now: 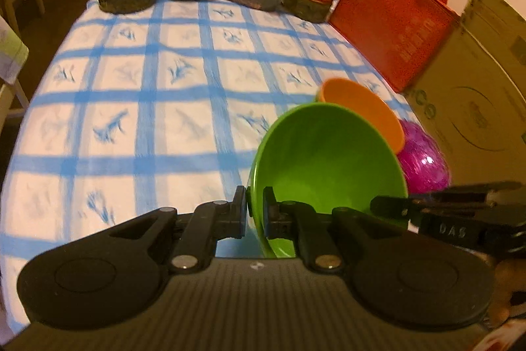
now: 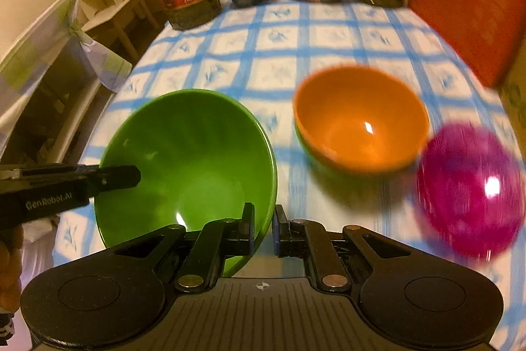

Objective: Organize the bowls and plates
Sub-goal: 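Carry the green bowl with both grippers toward the nested bowls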

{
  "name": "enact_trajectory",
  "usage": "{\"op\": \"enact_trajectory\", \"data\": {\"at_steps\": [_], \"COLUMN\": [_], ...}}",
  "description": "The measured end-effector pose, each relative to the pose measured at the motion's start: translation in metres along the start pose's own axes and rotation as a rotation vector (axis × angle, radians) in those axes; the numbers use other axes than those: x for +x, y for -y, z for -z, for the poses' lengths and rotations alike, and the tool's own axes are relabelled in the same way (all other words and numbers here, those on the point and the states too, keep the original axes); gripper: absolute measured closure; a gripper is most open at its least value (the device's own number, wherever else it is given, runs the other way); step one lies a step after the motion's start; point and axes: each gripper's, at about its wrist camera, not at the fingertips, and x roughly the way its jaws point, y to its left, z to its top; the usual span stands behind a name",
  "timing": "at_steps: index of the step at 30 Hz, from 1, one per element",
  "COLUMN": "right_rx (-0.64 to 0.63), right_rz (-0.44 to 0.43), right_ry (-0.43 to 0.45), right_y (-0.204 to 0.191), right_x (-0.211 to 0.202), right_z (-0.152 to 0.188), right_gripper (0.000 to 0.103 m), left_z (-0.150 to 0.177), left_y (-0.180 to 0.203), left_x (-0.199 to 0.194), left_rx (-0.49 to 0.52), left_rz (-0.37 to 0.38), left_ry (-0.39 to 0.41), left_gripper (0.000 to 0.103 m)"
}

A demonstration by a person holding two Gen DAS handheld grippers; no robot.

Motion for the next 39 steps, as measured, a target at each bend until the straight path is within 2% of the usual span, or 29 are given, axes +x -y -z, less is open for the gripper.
{"op": "enact_trajectory", "data": {"at_steps": [7,12,29,39], "right_rx": [0.043,0.066,0.087,0.059], "right_rz": [0.028,0.039,0.034,0.074], "right_ry": [0.011,0.011,0.035,0.099], "right_y": [0.015,0.028,0.047,0.066], "right_x": [-0.018,-0.028,-0.048,-0.078], "right_z": [0.044,0.054,0.046,-0.001], "right_gripper": [0.092,0.093,0.093,0.093], "left_z": [0.033,0.042,0.028,-0.020], "left_y": [0.021,0.034,0.053,0.083], "left_x": [0.000,0.007,0.011,0.014], "left_rx": [0.024,0.030,0.034,0.060], "left_rz": [0.027,0.048,0.087,0.116], "left_ry": [-0.023,-0.050,-0.079,-0.049], "left_gripper": [0.095,0.095,0.095,0.095]}}
